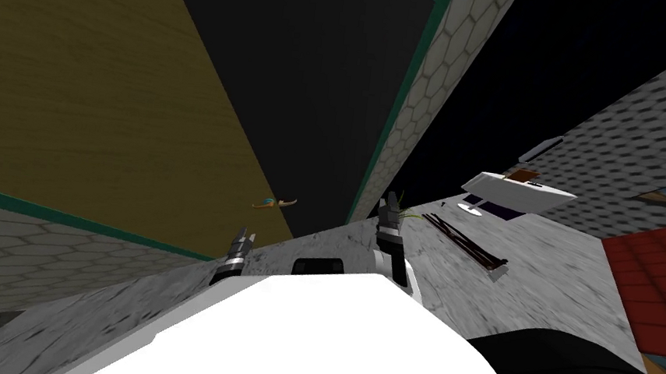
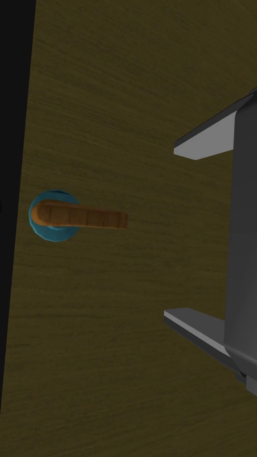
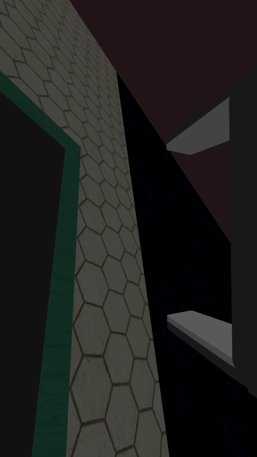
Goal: Pull the door open
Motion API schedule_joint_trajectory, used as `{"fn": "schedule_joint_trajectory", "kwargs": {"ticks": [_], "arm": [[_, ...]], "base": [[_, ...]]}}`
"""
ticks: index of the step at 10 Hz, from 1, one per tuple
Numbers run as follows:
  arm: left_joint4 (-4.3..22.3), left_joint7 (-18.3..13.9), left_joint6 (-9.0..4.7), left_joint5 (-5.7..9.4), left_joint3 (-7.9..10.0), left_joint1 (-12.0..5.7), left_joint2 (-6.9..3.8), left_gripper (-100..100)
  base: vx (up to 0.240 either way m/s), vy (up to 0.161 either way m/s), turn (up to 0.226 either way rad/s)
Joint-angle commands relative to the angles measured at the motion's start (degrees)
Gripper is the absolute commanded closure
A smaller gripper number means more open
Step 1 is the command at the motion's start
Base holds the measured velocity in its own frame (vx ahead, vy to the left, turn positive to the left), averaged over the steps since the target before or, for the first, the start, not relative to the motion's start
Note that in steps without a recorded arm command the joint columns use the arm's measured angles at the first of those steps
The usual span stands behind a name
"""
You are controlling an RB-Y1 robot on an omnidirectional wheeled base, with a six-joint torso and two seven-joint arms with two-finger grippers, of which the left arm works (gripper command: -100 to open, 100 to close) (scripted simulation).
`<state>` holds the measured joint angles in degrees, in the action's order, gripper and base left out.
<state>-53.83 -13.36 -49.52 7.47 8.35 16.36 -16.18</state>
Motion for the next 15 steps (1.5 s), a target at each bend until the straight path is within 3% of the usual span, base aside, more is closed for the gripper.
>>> {"fn": "schedule_joint_trajectory", "kwargs": {"ticks": [1, 4, 5, 9, 12, 14, 15], "arm": [[1.81, -0.37, -0.65, 0.32, 0.33, -0.15, -0.27, -100], [3.91, -0.61, -1.43, 0.47, 0.48, -0.91, -0.57, -100], [5.03, -0.4, -1.13, 1.18, 2.08, -0.16, -1.49, -100], [7.32, 0.48, 0.19, 2.46, 5.07, 0.19, -2.91, -100], [7.33, 0.86, 0.53, 2.07, 4.28, -1.61, -1.98, -100], [6.73, 1.01, 0.49, 1.37, 2.77, -3.43, -0.72, -100], [6.73, 1.01, 0.49, 1.37, 2.77, -3.43, -0.72, -100]], "base": [[0.155, -0.011, -0.04], [0.128, 0.001, -0.026], [0.038, 0.037, 0.154], [0.074, 0.107, 0.073], [0.152, 0.133, -0.05], [0.168, 0.004, -0.134], [0.118, -0.031, -0.04]]}}
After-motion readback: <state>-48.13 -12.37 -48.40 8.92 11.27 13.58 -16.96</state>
